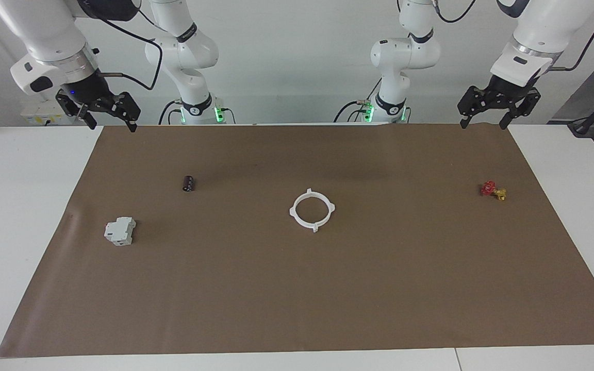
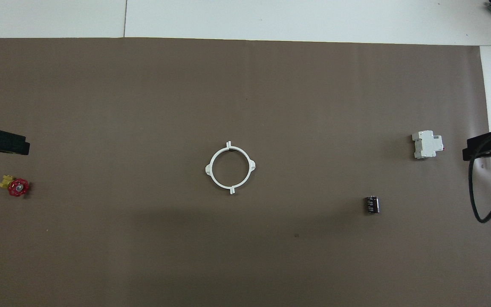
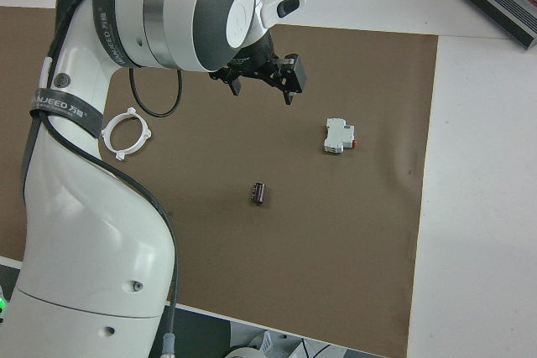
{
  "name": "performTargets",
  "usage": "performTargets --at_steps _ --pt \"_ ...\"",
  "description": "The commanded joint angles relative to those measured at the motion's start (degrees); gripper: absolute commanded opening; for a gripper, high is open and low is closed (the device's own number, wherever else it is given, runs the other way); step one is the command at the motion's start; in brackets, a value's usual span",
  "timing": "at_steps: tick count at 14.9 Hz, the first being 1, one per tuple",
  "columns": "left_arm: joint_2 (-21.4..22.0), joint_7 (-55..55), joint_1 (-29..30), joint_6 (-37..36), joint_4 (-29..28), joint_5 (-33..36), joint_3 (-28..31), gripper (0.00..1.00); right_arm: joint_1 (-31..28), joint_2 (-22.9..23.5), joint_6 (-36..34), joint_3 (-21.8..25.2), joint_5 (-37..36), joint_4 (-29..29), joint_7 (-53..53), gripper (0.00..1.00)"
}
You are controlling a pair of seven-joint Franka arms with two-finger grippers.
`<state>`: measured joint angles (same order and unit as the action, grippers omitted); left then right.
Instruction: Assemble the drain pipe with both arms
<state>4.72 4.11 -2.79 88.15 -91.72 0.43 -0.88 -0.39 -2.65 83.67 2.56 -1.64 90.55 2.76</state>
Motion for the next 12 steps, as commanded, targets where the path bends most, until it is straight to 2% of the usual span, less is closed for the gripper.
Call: performTargets --at_steps 1,7,9,10,12 --pt "0.2 0.3 -0.6 0.4 0.4 -0.5 0.4 1.00 -0.7 -1.6 1.2 -0.4 0.4 1.9 0.6 1.00" --pt "-1.7 0.4 -0.2 -3.1 3.9 -0.7 0.5 1.00 -0.7 -1.6 1.2 -0.4 0.4 1.9 0.6 1.00" --pt "-4.5 0.4 -0.2 -6.6 10.6 -0.8 0.5 1.00 -0.7 -1.6 1.2 -0.4 0.4 1.9 0.6 1.00" --pt "-5.5 0.4 -0.2 -7.7 11.8 -0.8 0.5 1.00 -0.7 -1.6 1.2 -0.4 0.4 1.9 0.6 1.00" --pt "-5.2 0.4 -0.5 -5.6 11.3 -0.5 0.5 1.00 -0.7 -1.6 1.2 -0.4 0.4 1.9 0.6 1.00"
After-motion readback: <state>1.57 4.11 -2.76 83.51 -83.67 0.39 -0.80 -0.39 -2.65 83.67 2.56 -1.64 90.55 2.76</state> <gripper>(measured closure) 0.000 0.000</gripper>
